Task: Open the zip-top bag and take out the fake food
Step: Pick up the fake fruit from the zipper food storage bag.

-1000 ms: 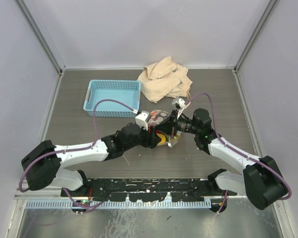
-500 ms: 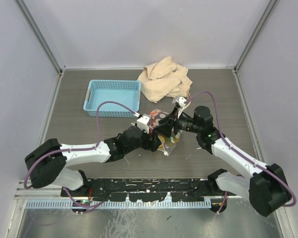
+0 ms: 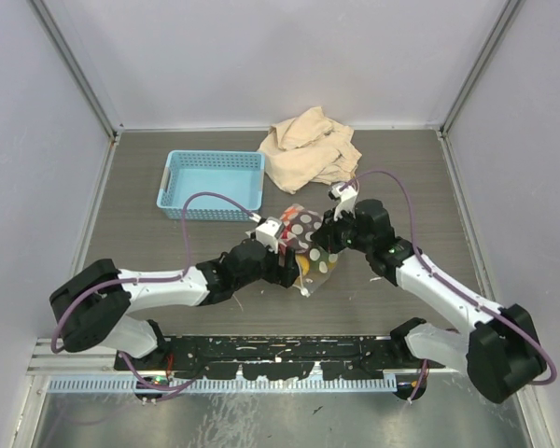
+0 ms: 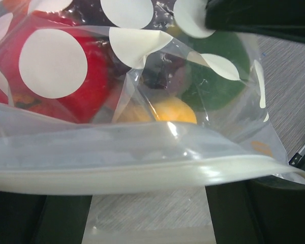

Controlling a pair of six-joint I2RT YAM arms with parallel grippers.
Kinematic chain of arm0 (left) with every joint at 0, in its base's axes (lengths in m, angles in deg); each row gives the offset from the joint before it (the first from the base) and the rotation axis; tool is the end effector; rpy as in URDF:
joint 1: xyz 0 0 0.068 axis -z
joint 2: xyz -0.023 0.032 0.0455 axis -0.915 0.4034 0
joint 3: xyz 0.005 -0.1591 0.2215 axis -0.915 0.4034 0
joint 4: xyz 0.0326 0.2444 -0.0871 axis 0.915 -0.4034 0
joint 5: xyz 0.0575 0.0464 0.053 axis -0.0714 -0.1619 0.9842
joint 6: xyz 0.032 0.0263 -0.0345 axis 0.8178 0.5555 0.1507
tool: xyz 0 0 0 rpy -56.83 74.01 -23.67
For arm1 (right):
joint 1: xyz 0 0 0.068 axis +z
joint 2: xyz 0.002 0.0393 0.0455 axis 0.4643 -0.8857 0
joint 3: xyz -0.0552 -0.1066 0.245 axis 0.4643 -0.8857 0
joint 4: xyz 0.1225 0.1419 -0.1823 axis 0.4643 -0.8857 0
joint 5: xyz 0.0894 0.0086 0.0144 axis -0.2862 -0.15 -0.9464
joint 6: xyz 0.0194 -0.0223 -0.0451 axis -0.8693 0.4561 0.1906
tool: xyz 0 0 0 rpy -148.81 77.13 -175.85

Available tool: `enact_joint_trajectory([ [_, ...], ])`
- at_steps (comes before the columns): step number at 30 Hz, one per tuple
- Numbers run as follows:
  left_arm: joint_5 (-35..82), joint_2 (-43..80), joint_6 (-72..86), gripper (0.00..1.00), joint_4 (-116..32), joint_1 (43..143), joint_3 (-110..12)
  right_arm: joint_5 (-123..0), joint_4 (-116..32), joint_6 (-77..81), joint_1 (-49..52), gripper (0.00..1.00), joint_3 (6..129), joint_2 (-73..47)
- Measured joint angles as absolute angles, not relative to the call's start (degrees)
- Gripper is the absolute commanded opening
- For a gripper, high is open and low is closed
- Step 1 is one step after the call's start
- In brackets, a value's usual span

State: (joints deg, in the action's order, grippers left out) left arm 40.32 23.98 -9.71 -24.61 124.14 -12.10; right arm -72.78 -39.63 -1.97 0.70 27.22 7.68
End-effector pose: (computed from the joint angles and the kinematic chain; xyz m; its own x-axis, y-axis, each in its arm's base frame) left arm 0.1588 -0.2433 0.1919 -0.5728 0.0236 -0.8193 0.5598 0.7415 -0.3700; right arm 0.2020 0.1222 0.2503 -0.4772 -0.0592 -0.8768 -0.6337 0.7145 0.2967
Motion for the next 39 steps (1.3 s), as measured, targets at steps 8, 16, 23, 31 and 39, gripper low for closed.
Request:
enact_joint_trajectory([
  [8,38.4,26.9,-9.8,0.81,-24.9,123.6,-12.4,-70.9,-48.1,1.6,0.7,0.08,31.4,-1.6],
  [16,37.0,29.9,-10.3,0.84,-25.1,123.5,-14.4,-71.0,-51.5,4.2,1.3,0.05,34.1,-6.3],
  [23,36.4,32.0,-11.6,0.83,-25.7,123.5,-15.1,-72.8,-52.5,4.9,2.9,0.05,34.7,-8.9],
  [31,38.0,34.0,-12.6,0.80,-29.7,123.5,-17.8,-74.5,-53.0,5.1,3.0,0.05,34.7,-9.1],
  [39,40.0,34.8,-13.4,0.78,-32.2,123.5,-18.4,-76.1,-52.7,5.1,3.0,0.05,34.3,-9.3],
])
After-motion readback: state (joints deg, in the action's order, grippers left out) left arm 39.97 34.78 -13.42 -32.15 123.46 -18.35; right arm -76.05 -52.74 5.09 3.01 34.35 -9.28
